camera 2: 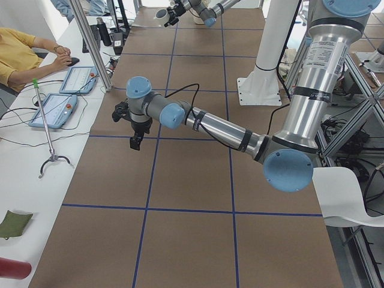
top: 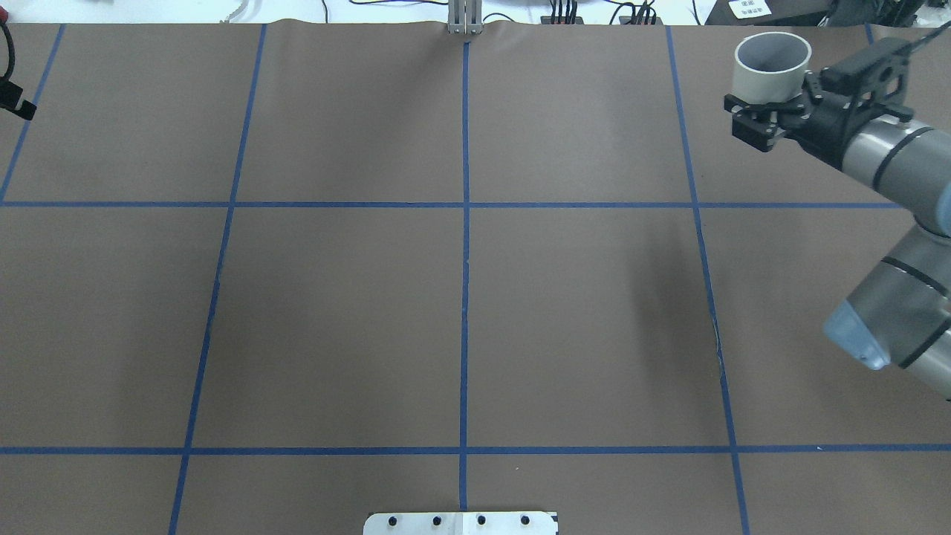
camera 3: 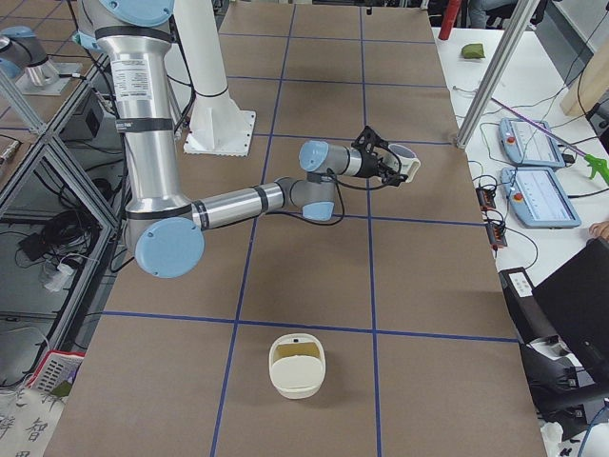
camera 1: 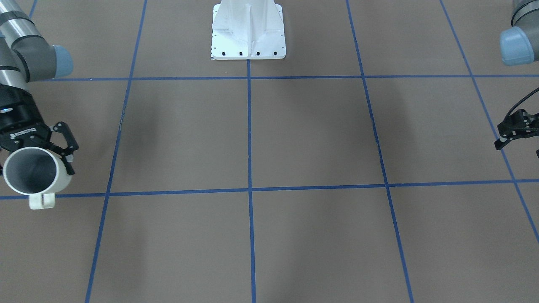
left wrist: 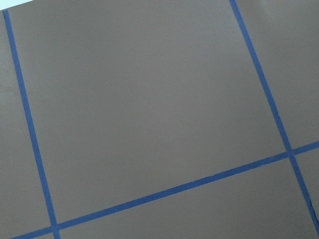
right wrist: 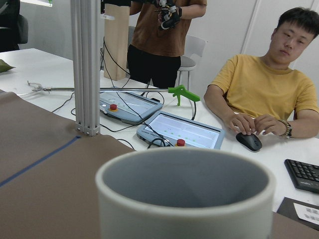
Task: Left arm hands cup to right arm to dump lemon
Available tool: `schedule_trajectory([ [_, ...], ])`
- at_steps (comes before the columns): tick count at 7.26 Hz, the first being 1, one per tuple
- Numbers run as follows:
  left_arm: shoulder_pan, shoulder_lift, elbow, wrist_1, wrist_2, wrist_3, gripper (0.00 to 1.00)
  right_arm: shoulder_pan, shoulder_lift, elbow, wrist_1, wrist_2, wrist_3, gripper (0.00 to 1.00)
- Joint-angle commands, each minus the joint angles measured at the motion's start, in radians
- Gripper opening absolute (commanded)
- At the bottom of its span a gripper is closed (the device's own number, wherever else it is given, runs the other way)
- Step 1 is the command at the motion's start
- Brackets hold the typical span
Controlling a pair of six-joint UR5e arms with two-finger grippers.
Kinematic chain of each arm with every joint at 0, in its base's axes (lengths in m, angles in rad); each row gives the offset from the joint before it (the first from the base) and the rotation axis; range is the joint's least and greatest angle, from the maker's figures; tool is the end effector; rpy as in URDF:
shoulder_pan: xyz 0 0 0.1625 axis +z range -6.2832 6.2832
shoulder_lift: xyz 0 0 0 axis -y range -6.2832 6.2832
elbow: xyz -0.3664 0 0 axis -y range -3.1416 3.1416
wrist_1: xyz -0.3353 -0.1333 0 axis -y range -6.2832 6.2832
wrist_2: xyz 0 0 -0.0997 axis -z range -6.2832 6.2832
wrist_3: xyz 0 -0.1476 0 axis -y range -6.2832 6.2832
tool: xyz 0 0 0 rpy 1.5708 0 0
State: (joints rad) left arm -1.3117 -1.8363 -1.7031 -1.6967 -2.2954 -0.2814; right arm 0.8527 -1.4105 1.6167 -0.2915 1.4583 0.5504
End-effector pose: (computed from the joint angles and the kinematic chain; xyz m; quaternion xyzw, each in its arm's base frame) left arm 0.1058 -0.5377 0.4320 0.1419 0.3945 0.0817 0.9042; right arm -0.2433 -0.5062 0.3687 0.5685 -0.3668 -0.0237 0.7360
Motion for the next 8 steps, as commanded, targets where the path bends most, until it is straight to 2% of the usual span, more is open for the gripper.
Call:
schedule_trajectory([
  [1, 0.076, -0.081, 0.010, -0.049, 0.001, -0.179, 1.00, -0.140, 0.150, -0.098, 0.000, -0.141, -0.076, 0.00],
  [2, 0.112, -0.134, 0.007, -0.052, 0.001, -0.305, 1.00, -0.194, 0.195, -0.122, 0.009, -0.207, -0.082, 0.00],
  [4, 0.188, -0.231, 0.005, -0.087, -0.001, -0.568, 1.00, -0.222, 0.231, -0.127, 0.006, -0.220, -0.082, 0.00],
  [5, 0.222, -0.313, 0.010, -0.086, 0.001, -0.713, 1.00, -0.253, 0.258, -0.145, 0.005, -0.295, -0.081, 0.00],
  [6, 0.260, -0.369, 0.011, -0.087, 0.004, -0.804, 1.00, -0.277, 0.313, -0.191, 0.003, -0.341, -0.081, 0.00],
  [8, 0.301, -0.440, 0.057, -0.087, 0.010, -0.863, 1.00, -0.282, 0.384, -0.271, -0.005, -0.355, -0.087, 0.00],
])
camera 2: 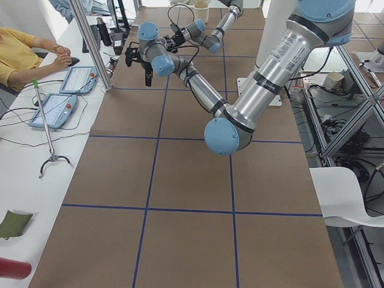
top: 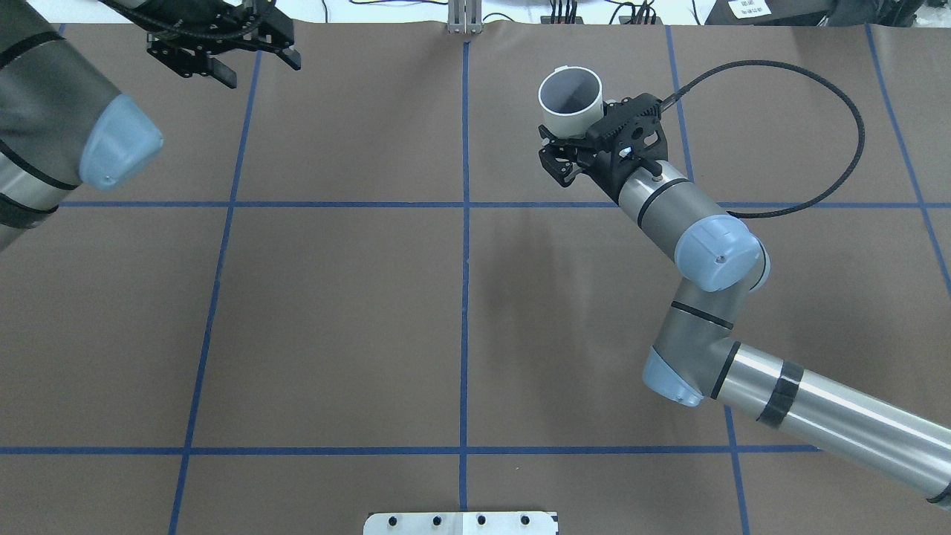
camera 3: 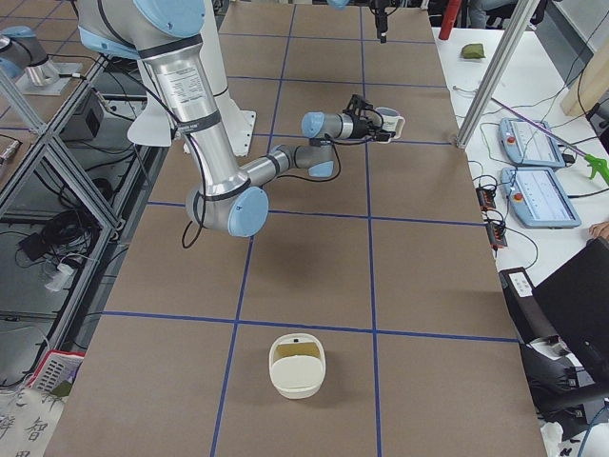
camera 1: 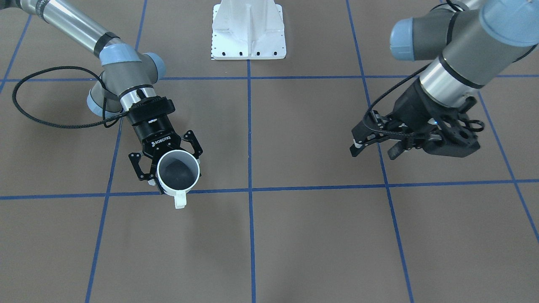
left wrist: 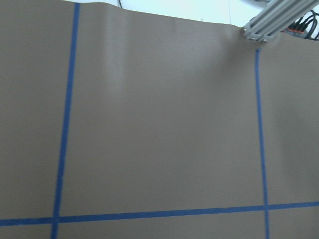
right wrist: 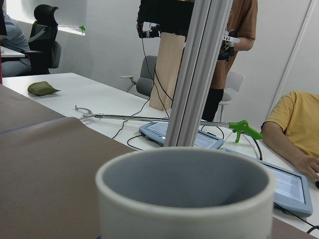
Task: Left arm hands cup to right arm to dump lemon
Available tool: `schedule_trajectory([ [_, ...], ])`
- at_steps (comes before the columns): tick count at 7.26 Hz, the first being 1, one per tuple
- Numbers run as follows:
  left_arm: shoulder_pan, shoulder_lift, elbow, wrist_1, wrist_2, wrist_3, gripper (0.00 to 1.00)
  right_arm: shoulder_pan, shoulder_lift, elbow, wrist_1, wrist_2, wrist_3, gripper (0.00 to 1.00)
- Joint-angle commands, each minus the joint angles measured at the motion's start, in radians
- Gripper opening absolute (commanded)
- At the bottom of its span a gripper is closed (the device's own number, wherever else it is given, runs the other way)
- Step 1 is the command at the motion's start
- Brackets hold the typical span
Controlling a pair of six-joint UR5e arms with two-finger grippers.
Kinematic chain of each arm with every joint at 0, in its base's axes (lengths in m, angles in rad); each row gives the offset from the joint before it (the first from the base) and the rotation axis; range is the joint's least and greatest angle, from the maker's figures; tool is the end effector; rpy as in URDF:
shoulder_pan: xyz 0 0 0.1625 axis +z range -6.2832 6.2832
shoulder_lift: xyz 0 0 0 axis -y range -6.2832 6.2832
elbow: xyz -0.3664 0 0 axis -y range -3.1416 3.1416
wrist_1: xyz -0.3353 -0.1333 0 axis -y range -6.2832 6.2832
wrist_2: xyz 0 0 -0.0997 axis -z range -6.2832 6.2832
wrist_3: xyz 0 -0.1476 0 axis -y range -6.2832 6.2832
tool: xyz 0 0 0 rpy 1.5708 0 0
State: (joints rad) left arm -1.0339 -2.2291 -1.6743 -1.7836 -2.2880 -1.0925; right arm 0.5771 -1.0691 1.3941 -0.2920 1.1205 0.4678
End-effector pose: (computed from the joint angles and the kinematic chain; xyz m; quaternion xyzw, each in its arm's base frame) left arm 0.2833 -0.5469 0.2009 0.0752 0.5318 -0.0689 0.8407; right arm -0.4147 -0.5057 0.2727 0.6253 -0.3520 -0.0212 0.6962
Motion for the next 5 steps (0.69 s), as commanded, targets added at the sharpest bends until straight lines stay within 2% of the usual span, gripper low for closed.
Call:
schedule_trajectory([
  [1, 0.032, -0.081, 0.063, -0.023, 0.004, -0.129, 1.00, -0.020, 0.066, -0.073, -0.004, -0.036, -0.006, 0.00],
  [2, 0.055, -0.111, 0.106, -0.064, 0.005, -0.223, 1.00, -0.037, 0.078, -0.078, -0.004, -0.045, -0.017, 0.00],
  [3, 0.067, -0.148, 0.160, -0.106, 0.005, -0.274, 1.00, -0.051, 0.101, -0.079, -0.006, -0.056, -0.102, 0.00],
  [4, 0.086, -0.155, 0.166, -0.131, 0.028, -0.311, 1.00, -0.063, 0.110, -0.079, -0.006, -0.062, -0.176, 0.00],
  [5, 0.119, -0.170, 0.166, -0.132, 0.079, -0.363, 1.00, -0.091, 0.122, -0.079, -0.007, -0.106, -0.185, 0.00],
])
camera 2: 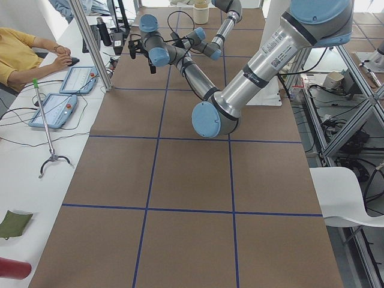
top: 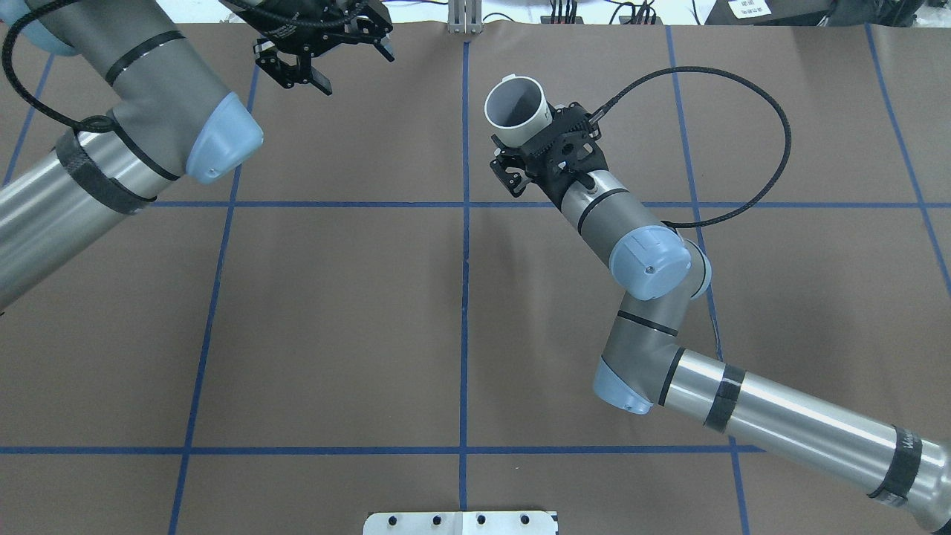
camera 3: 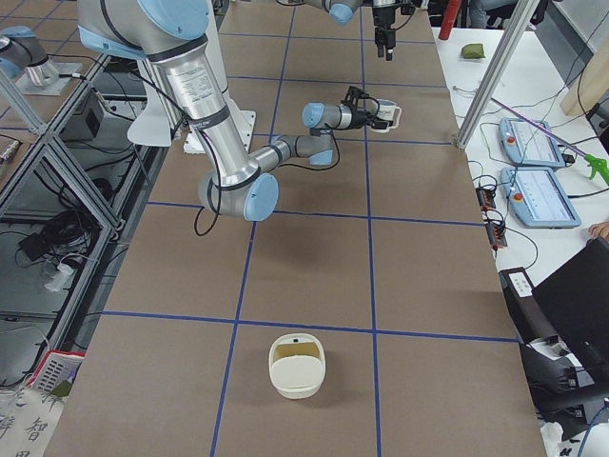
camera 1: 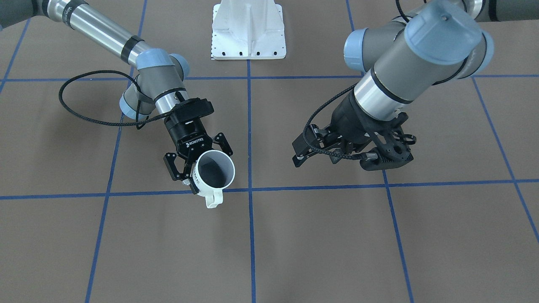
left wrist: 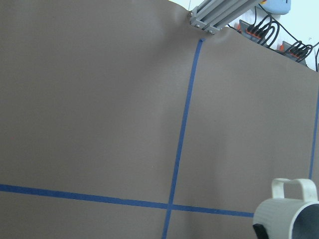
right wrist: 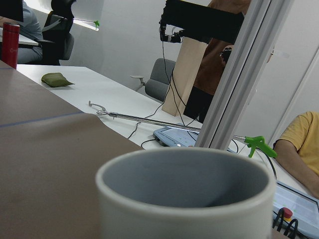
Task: Left arm hands cup to right arm to dump lemon
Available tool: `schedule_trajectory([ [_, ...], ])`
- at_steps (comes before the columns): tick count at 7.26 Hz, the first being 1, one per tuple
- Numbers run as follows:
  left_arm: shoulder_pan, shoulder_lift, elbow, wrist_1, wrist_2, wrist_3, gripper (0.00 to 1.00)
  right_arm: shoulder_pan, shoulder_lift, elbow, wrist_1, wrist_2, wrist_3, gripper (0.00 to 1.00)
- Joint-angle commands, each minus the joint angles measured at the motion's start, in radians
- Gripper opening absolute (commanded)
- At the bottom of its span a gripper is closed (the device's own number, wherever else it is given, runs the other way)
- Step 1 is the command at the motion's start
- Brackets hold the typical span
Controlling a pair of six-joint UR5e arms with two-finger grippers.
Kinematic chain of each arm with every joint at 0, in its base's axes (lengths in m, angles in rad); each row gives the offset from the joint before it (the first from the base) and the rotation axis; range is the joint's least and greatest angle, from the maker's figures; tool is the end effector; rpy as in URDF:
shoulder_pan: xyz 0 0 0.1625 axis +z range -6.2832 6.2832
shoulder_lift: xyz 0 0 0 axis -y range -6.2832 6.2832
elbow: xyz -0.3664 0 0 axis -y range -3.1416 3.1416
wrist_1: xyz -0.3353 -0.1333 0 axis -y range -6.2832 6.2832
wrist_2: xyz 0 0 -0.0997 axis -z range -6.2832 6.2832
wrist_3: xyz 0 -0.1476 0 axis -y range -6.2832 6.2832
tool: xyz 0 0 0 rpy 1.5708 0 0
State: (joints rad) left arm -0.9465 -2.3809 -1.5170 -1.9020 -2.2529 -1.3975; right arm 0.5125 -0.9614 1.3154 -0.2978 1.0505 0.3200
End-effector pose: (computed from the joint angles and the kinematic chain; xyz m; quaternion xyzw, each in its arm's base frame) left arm 0.3514 -0.5567 0.1500 0.0164 0.5651 -0.1438 0.8122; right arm -0.4621 -0.4971 0.2400 0.6543 -0.3102 -0.0652 0.6866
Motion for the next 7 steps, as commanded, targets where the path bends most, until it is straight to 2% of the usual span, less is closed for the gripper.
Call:
schedule_trajectory([
  [1, 0.072, -0.029, 0.009, -0.031, 0.105, -0.113, 1.00, -0.049, 0.029, -0.004, -0.033, -0.090, -0.045, 0.00],
  [2, 0.115, -0.031, 0.009, -0.067, 0.160, -0.177, 0.98, -0.061, 0.050, -0.004, -0.065, -0.121, -0.045, 0.00],
  [3, 0.135, -0.032, 0.009, -0.074, 0.176, -0.193, 0.93, -0.066, 0.055, -0.004, -0.072, -0.138, -0.045, 0.00],
  [6, 0.147, -0.035, 0.006, -0.077, 0.174, -0.190, 0.53, -0.071, 0.069, -0.004, -0.069, -0.144, -0.041, 0.00],
  [7, 0.155, -0.037, 0.004, -0.077, 0.174, -0.190, 0.52, -0.071, 0.069, -0.004, -0.069, -0.144, -0.039, 0.00],
])
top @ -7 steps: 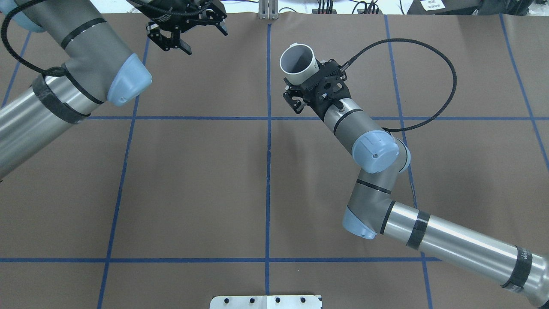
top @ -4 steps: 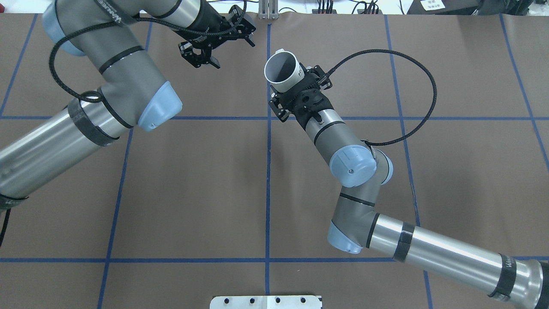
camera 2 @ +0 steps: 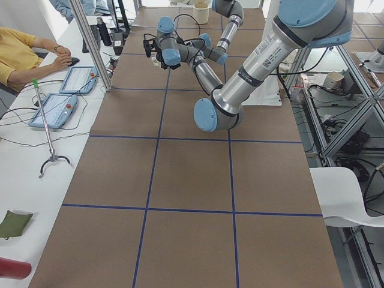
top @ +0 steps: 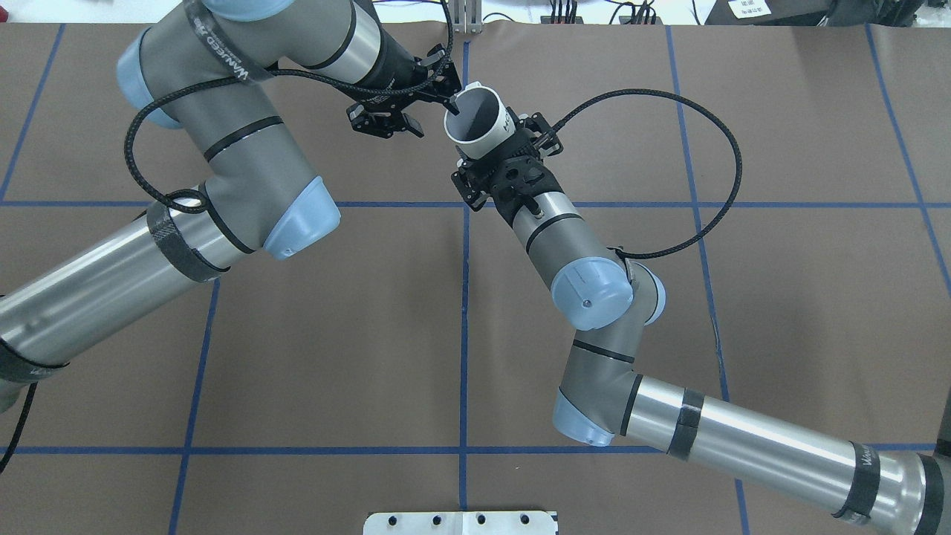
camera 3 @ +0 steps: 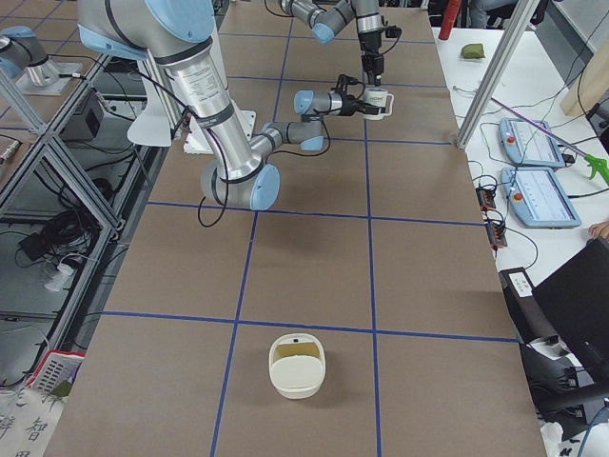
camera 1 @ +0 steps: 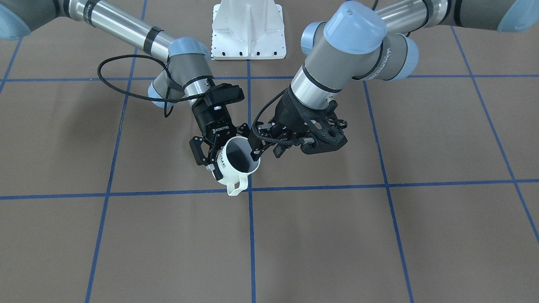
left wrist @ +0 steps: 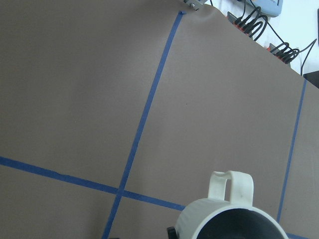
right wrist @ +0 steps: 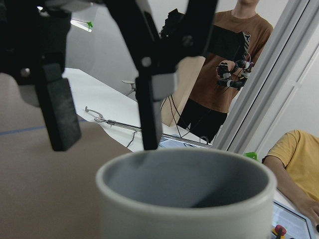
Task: Left arm hands cup to right arm to dump lemon
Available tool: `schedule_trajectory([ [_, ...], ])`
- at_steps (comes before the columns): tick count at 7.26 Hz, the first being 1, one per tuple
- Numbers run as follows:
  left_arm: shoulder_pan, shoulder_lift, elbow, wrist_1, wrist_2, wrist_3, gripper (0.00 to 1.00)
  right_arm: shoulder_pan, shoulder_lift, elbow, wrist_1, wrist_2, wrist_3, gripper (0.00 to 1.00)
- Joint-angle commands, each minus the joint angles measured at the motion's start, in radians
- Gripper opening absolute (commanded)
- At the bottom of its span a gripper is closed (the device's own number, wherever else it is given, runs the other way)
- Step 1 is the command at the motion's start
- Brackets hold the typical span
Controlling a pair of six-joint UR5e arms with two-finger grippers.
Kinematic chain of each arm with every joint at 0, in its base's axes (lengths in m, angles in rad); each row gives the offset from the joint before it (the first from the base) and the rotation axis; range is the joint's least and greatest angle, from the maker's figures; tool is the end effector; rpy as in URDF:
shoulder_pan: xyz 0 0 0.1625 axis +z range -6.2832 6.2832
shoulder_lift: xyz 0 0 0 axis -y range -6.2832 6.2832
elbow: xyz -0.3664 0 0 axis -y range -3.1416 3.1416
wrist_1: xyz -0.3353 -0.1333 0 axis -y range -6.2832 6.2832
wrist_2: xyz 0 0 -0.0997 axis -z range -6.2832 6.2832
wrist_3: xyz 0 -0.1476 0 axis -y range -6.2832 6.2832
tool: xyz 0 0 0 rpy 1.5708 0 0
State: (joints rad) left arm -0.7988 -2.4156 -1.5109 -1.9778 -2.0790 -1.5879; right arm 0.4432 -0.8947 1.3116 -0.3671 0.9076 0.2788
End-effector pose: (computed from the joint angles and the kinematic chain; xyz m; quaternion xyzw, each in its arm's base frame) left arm 0.4219 -0.5214 0.1238 0.0146 0.5816 -0.1883 0.7913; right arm -0.4884 -0.4800 0.2072 0.6676 -0.2718 -0.0534 0.6910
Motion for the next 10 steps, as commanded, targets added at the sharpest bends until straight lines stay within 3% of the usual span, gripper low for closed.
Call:
schedule_trajectory([
  [1, 0.012, -0.005, -0.003, -0.003, 0.000, 0.000, 0.48, -0.003, 0.002, 0.002, 0.002, -0.001, 0.003, 0.00],
  [6, 0.030, -0.005, 0.000, -0.015, 0.000, 0.000, 0.46, -0.004, 0.000, 0.002, 0.007, 0.000, 0.003, 0.00],
  [7, 0.030, -0.006, 0.001, -0.015, 0.000, 0.000, 0.39, -0.004, 0.000, 0.002, 0.008, 0.000, 0.003, 0.00],
  [8, 0.030, -0.007, 0.001, -0.015, 0.000, -0.004, 0.15, -0.004, -0.004, 0.002, 0.008, 0.002, 0.003, 0.00],
  [9, 0.030, -0.007, 0.001, -0.013, 0.000, -0.004, 0.00, -0.007, -0.003, 0.003, 0.010, 0.000, 0.003, 0.00],
  [10, 0.030, -0.007, 0.001, -0.015, 0.000, -0.003, 0.00, -0.009, -0.007, 0.006, 0.008, 0.000, 0.003, 0.10],
])
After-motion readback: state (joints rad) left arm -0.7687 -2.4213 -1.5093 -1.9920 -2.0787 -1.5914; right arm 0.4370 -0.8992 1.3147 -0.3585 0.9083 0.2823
